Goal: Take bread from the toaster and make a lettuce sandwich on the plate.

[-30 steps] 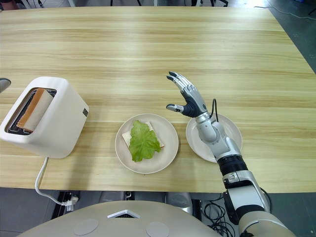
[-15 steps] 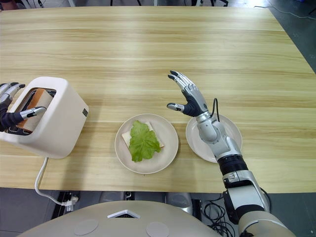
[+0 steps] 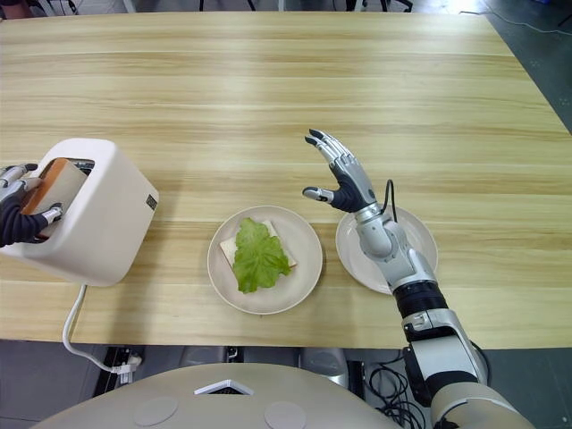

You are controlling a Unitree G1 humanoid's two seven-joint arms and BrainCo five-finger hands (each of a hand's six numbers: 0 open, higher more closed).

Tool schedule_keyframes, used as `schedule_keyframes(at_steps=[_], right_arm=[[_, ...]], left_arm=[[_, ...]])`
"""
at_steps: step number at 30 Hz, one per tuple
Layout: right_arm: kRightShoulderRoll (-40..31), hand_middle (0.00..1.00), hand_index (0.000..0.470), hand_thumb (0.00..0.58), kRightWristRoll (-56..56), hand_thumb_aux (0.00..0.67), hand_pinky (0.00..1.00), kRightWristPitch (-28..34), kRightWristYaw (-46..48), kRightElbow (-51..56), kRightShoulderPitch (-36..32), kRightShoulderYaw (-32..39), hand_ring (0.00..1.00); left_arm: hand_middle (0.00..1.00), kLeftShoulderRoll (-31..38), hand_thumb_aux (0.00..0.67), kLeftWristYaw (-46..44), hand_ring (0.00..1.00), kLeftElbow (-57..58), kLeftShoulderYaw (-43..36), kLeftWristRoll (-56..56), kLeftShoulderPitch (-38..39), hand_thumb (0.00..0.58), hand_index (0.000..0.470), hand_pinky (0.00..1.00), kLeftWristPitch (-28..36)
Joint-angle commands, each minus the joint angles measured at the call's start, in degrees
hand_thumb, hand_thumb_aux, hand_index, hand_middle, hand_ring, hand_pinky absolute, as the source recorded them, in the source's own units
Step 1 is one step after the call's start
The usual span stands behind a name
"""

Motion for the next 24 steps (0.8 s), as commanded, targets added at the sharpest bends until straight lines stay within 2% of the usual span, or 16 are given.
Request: schedule_keyframes(at_steps=[1,5,10,11,12,19,24], right_arm=[[0.3,0.0,0.0,0.0,-0.5,0.0,0.0,0.0,0.1,0.7,0.3,0.8,0.0],[0.6,0.0,0.0,0.0,-0.7,0.0,0.0,0.0,0.1,1.3,0.2,1.2,0.0],[0.8,0.0,0.0,0.0,-0.9,0.0,0.0,0.1,-0.2,2.0,0.0,1.7,0.0],[0.8,0.0,0.0,0.0,-0.9,0.0,0.0,0.2,-0.3,2.1,0.0,1.8,0.0],[0.8,0.0,0.0,0.0,-0.9,0.0,0.0,0.2,-0.4,2.2,-0.1,1.9,0.0],[0.9,0.0,0.0,0.0,-1.1,0.0,0.0,0.1,-1.4,2.5,-0.2,2.0,0.0],[0.1,0.0,0.0,0.0,-0.5,0.0,0.0,-2.8,-4.0,1.0,0.1,0.6,0.0]], left_arm=[[0.0,-0.7,0.67,2.9,0.0,-0.5,-2.7,0.3,-2.8,0.58,0.46,0.0,-2.8],[0.0,-2.5,0.67,7.3,0.0,-2.8,-3.3,-1.5,-7.0,0.58,0.46,0.0,-6.5],[0.0,-3.8,0.67,10.8,0.0,-4.7,0.2,-2.8,-10.2,0.58,0.46,0.0,-8.1],[0.54,-4.0,0.67,11.1,0.54,-4.8,0.8,-3.0,-10.4,0.58,0.46,0.54,-8.3],[0.97,-4.1,0.67,11.3,0.97,-4.7,1.4,-3.0,-10.6,0.58,0.46,0.97,-8.4],[1.0,-3.7,0.67,13.6,1.0,-4.2,5.8,-3.6,-13.0,0.58,0.46,1.0,-8.1],[1.0,-5.5,0.67,11.1,1.0,-5.8,-0.2,-8.0,-17.3,0.58,0.46,1.0,-9.9]])
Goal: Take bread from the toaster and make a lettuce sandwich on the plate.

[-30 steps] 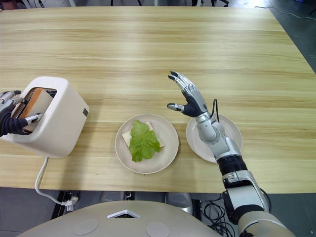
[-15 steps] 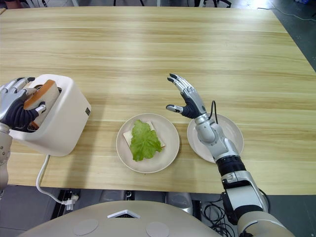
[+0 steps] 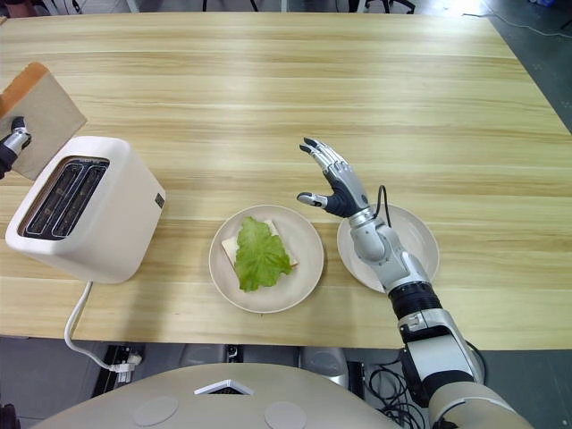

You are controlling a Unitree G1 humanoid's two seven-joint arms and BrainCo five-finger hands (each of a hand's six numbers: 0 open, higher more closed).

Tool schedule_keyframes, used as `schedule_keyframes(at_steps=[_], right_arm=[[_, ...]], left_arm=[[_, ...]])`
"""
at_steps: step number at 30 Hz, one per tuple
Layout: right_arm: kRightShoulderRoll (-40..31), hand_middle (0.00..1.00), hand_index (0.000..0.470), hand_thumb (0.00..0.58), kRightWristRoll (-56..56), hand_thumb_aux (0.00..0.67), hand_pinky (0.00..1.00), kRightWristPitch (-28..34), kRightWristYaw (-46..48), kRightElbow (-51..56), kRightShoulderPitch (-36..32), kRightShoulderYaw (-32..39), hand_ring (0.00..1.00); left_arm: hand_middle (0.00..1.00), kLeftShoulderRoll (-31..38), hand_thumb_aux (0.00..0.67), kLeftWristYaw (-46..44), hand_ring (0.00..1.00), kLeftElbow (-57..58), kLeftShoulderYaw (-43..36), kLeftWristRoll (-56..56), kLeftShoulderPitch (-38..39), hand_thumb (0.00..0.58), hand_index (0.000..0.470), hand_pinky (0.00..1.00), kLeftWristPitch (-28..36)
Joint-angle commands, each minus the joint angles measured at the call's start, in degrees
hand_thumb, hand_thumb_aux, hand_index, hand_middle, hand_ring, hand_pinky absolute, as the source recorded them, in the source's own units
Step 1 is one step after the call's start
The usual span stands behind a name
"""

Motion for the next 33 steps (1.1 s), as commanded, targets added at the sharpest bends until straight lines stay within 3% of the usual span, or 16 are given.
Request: schedule_keyframes(at_steps=[1,6,12,17,23,33], right_arm=[[-1.1,0.0,0.0,0.0,0.6,0.0,0.0,-3.1,-2.4,-2.2,0.7,-2.0,0.0],[-2.4,0.0,0.0,0.0,-0.3,0.0,0.0,-6.0,-5.4,-6.9,4.5,-4.3,0.0],[-3.6,0.0,0.0,0.0,-1.7,0.0,0.0,-6.0,-5.3,-10.5,9.3,-5.3,0.0],[-4.7,0.0,0.0,0.0,-4.4,0.0,0.0,-7.3,-5.6,-12.6,12.1,-4.4,0.0],[-6.9,0.0,0.0,0.0,-10.7,0.0,0.0,-11.8,-9.2,-15.6,14.9,-4.3,0.0],[-6.6,0.0,0.0,0.0,-14.6,0.0,0.0,-11.6,-10.6,-14.3,13.8,-2.4,0.0]], left_arm=[[1.0,-2.9,0.67,-3.4,1.0,-2.4,-6.7,-6.6,-4.1,0.58,0.46,1.0,-0.7],[1.0,-12.8,0.67,-7.0,1.0,-3.3,-19.7,-11.8,-8.0,0.58,0.46,1.0,2.5],[1.0,-23.5,0.67,-5.5,1.0,3.3,-28.9,-14.8,-3.7,0.58,0.46,1.0,4.8],[1.0,-28.3,0.67,-7.4,1.0,9.4,-34.3,-18.4,0.3,0.58,0.46,1.0,6.2],[1.0,-27.8,0.67,-13.7,1.0,13.4,-33.4,-26.9,-2.1,0.58,0.46,1.0,10.6],[1.0,-25.1,0.67,-21.0,1.0,17.8,-31.3,-38.3,-7.5,0.58,0.46,1.0,16.0]])
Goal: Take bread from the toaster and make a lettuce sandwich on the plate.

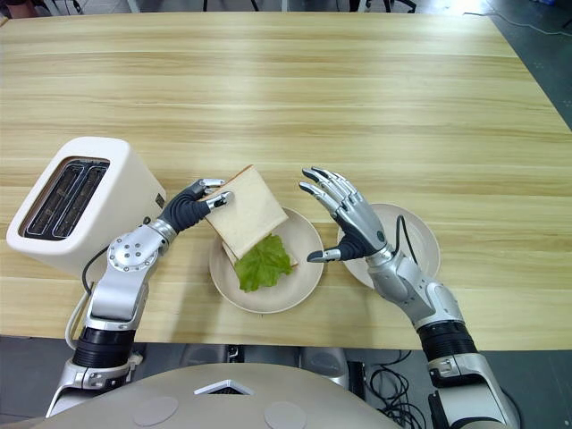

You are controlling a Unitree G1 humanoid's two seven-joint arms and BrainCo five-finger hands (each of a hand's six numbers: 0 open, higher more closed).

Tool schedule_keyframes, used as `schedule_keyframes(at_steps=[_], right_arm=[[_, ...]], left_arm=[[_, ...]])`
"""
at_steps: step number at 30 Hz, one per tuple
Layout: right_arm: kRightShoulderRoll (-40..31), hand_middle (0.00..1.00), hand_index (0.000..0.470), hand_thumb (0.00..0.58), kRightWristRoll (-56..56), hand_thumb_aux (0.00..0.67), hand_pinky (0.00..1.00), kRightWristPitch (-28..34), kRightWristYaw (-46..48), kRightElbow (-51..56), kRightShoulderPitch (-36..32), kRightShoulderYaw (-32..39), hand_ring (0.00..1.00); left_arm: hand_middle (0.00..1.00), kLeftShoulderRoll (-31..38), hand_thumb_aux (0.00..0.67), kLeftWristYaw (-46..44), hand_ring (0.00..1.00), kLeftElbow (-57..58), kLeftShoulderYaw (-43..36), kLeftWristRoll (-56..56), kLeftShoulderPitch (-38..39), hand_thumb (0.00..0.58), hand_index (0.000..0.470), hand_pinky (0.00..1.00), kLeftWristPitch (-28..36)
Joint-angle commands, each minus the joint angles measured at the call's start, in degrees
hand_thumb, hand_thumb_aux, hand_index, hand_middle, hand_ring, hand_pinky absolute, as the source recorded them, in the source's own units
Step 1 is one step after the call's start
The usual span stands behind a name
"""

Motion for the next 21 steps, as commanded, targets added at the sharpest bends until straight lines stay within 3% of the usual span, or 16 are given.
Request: schedule_keyframes(at_steps=[1,21], right_arm=[[-0.1,0.0,0.0,0.0,-0.8,0.0,0.0,0.2,-0.3,0.8,-0.4,1.0,0.0],[-0.4,0.0,0.0,0.0,-2.8,0.0,0.0,0.5,-0.6,1.4,-0.5,3.8,0.0]], left_arm=[[1.0,1.5,0.67,-3.1,1.0,2.6,-0.1,-3.5,-0.6,0.58,0.46,1.0,2.4],[1.0,3.4,0.67,-5.5,1.0,8.4,-5.7,-4.6,1.4,0.58,0.46,1.0,1.7]])
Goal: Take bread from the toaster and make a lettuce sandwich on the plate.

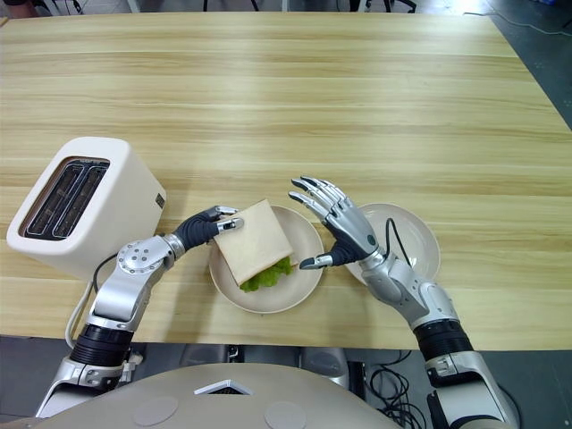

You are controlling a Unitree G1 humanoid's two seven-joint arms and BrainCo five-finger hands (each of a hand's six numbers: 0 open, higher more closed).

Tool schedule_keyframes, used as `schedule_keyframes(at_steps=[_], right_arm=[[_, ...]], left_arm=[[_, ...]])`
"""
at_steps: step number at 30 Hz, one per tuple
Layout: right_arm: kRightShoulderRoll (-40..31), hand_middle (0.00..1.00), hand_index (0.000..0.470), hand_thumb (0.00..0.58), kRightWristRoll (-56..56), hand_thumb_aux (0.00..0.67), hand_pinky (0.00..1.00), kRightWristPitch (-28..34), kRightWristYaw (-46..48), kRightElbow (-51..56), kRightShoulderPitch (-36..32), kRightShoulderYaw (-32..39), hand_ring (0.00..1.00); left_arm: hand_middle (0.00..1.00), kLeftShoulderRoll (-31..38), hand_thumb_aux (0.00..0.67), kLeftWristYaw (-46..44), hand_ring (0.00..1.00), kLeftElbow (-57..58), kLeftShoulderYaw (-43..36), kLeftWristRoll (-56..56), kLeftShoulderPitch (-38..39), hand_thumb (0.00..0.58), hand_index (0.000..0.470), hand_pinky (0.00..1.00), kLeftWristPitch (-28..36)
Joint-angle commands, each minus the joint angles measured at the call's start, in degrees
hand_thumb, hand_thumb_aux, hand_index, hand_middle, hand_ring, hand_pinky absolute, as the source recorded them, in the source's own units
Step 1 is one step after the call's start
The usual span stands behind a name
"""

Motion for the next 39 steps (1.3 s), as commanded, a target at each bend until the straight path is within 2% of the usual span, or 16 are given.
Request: schedule_keyframes(at_steps=[1,6,18,27,38,39], right_arm=[[-0.3,0.0,0.0,0.0,-1.2,0.0,0.0,0.4,0.1,0.3,-0.1,1.2,0.0],[-1.6,0.0,0.0,0.0,-4.3,0.0,0.0,-1.4,0.3,-0.9,0.1,3.7,0.0],[-4.8,0.0,0.0,0.0,-13.5,0.0,0.0,-3.4,3.6,0.8,-2.8,15.7,0.0],[-3.7,0.0,0.0,0.0,-9.9,0.0,0.0,-4.2,10.2,4.6,-5.1,20.6,0.0],[-3.2,0.0,0.0,0.0,-4.5,0.0,0.0,-4.3,17.2,5.3,-5.2,21.7,0.0],[-3.2,0.0,0.0,0.0,-3.0,0.0,0.0,-4.4,18.9,5.6,-5.1,22.1,0.0]], left_arm=[[1.0,0.2,0.67,0.5,1.0,2.6,-1.9,0.8,0.3,0.58,0.46,1.0,-0.8],[1.0,0.6,0.67,1.9,1.0,4.9,-2.1,1.8,-0.5,0.58,0.46,1.0,-2.6],[1.0,-0.3,0.67,4.5,1.0,12.6,-3.0,3.9,-4.5,0.58,0.46,1.0,-6.3],[1.0,-0.6,0.67,2.8,1.0,14.9,-6.0,4.5,-5.6,0.58,0.46,1.0,-7.7],[1.0,0.0,0.67,0.1,1.0,15.0,-7.9,5.4,-5.0,0.58,0.46,1.0,-8.4],[1.0,0.4,0.42,0.2,1.0,15.2,-8.2,5.9,-5.1,0.5,0.289,1.0,-8.8]])
